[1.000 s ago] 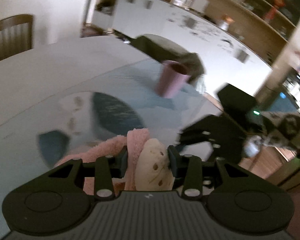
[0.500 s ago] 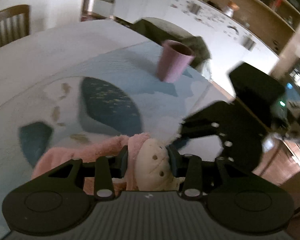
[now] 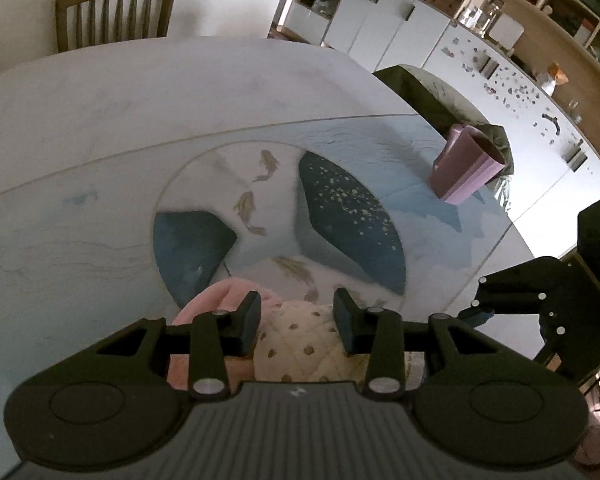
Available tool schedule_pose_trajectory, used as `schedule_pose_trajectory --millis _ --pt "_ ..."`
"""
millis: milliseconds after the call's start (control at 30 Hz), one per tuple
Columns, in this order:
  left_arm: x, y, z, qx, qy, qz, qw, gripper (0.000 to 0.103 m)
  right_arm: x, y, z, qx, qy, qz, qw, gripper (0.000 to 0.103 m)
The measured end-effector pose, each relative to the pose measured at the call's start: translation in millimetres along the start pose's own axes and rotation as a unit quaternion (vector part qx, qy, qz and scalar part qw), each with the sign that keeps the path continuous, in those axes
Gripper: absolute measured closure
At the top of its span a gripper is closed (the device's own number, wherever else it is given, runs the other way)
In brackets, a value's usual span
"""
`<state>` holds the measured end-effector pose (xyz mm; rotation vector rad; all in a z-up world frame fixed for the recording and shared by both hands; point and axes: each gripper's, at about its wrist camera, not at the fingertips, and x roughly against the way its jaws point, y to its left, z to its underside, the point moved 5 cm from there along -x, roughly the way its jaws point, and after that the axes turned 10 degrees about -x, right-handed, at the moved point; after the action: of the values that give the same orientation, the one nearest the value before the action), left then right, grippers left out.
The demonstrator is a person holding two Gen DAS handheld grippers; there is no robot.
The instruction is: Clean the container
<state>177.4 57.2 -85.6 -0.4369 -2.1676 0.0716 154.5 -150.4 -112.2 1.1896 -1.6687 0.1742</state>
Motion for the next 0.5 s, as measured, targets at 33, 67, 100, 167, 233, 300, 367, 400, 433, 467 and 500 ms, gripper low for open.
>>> schedule_pose_trajectory --millis 33,67,100,167,233,300,367,400,433,467,500 --pt "-1.1 0.0 0.9 -0.001 0.0 -0.006 1.0 0.064 0.2 0.2 -0.1 0.001 0.0 0.0 1.0 0.041" --pt "-2.4 0.3 1.8 -0.003 0.0 -0.012 0.9999 0.064 0.1 0.0 -0.1 0.0 0.0 0.001 1.0 0.041" --pt "-2.1 0.6 2.8 -0.004 -0.001 -0.015 0.9999 0.064 0.0 0.1 0.0 0.0 0.0 0.0 1.0 0.041" --pt "0.1 1.6 2.7 -0.006 -0.004 -0.02 0.9998 0.064 0.3 -0.1 0.0 0.0 0.0 0.001 1.0 0.041" --pt "7.3 3.8 3.1 -0.01 -0.01 -0.029 0.9995 0.063 0.1 -0.4 0.0 0.001 0.0 0.001 1.0 0.041" --pt "17.8 6.1 2.6 -0.006 -0.02 -0.032 0.9993 0.063 -0.3 0.0 0.0 0.0 0.0 0.0 1.0 0.041" --pt "29.8 8.5 2.2 -0.002 -0.032 -0.028 0.9991 0.061 0.0 0.1 0.1 -0.001 0.0 0.0 1.0 0.041" --pt "37.0 8.3 2.7 -0.005 -0.036 -0.027 0.999 0.055 0.0 0.6 0.0 -0.001 0.0 0.0 1.0 0.041" --pt "42.3 6.9 2.7 -0.012 -0.04 -0.028 0.9987 0.051 0.4 0.4 0.0 -0.002 -0.001 0.0 1.0 0.041" --pt "47.9 4.1 2.8 -0.022 -0.044 -0.032 0.9983 0.042 0.5 0.3 -0.1 -0.002 -0.001 0.0 1.0 0.041" --pt "54.7 -1.7 3.2 -0.041 -0.048 -0.034 0.9974 0.037 0.7 0.4 -0.2 -0.002 -0.001 0.0 1.0 0.041"
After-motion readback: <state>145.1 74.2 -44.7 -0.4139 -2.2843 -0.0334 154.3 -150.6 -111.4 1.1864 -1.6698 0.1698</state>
